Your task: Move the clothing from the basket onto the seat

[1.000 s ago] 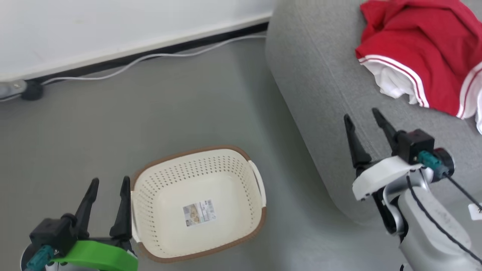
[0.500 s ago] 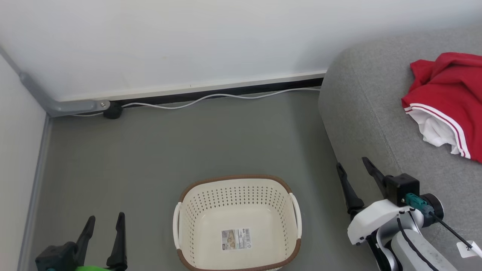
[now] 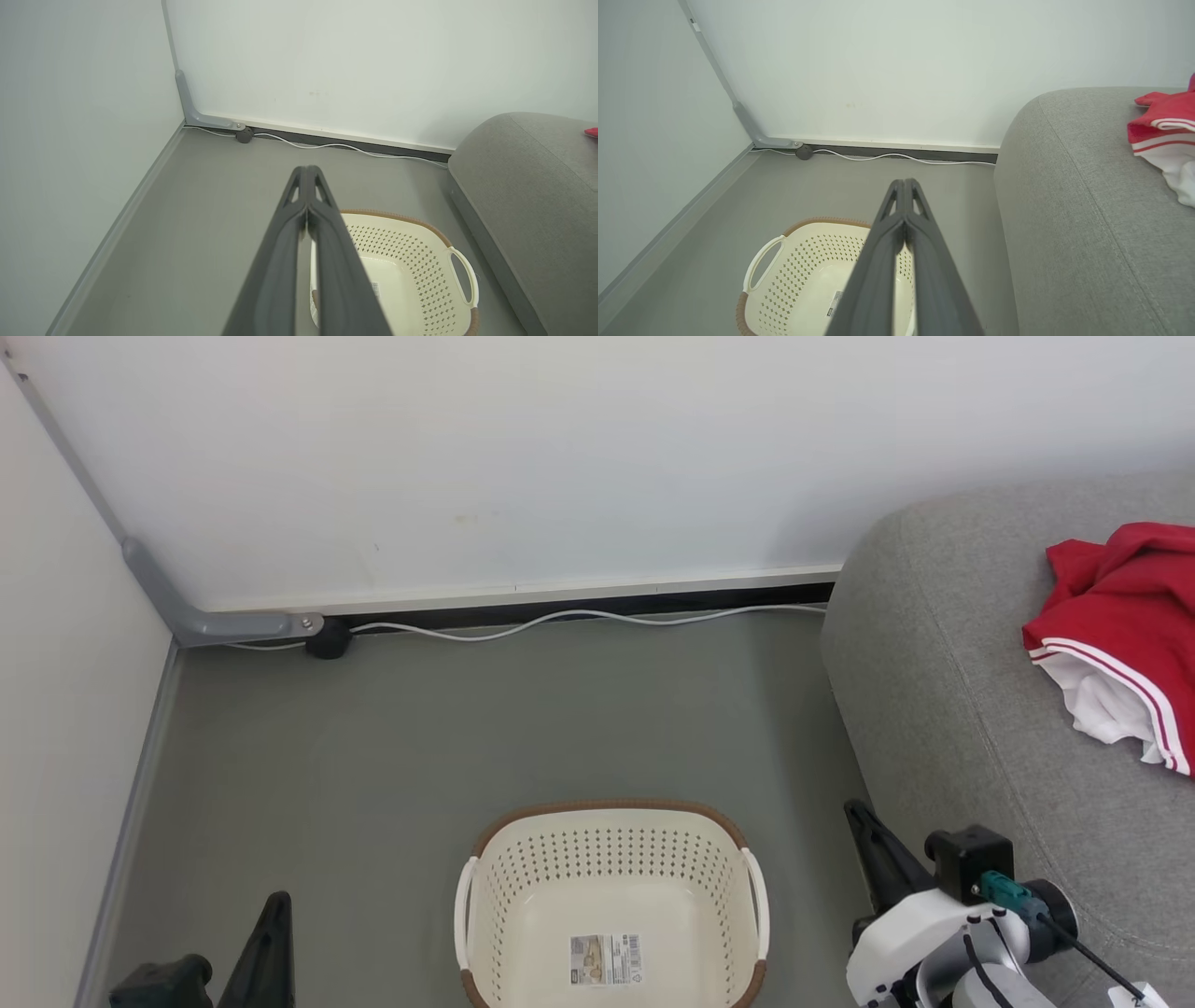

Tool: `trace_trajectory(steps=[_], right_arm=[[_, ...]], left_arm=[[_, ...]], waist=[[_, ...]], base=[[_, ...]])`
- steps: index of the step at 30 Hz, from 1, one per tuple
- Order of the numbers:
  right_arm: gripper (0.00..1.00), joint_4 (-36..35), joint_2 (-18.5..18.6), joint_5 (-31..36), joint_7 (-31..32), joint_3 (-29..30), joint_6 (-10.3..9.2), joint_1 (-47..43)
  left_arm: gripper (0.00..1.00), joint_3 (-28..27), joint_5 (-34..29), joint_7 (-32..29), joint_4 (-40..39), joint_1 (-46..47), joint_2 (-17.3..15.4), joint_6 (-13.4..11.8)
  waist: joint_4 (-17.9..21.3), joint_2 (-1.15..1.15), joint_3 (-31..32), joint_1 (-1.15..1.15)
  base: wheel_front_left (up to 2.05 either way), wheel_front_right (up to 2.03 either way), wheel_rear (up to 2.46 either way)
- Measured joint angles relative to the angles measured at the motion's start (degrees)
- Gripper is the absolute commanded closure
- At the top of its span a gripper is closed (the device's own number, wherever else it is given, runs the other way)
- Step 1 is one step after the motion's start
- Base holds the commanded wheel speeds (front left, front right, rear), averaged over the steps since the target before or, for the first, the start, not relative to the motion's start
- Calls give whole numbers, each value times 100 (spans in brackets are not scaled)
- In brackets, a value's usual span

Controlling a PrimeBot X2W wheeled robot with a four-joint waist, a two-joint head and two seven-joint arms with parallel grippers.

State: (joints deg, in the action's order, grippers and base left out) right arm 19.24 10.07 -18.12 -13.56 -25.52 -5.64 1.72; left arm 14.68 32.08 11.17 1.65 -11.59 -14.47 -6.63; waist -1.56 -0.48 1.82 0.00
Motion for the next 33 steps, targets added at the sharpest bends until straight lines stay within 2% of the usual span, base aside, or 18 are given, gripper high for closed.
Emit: trace_trajectory(steps=[9,20,33], right_arm=[[100,-20,-73,-411,58,168,70,-102],[100,-100,-149,-1459,304,543,220,-102],[100,-149,-253,-2403,552,957,376,-99]], left_arm=[[100,-49,399,-53,15,-25,111,59],[100,-263,1138,-247,89,-10,250,169],[100,-489,1969,-458,226,140,353,318]], waist=[[16,0,-20,0],[34,0,-46,0],[54,0,-73,0]], base=[[0,0,0],[0,0,0],[0,0,0]])
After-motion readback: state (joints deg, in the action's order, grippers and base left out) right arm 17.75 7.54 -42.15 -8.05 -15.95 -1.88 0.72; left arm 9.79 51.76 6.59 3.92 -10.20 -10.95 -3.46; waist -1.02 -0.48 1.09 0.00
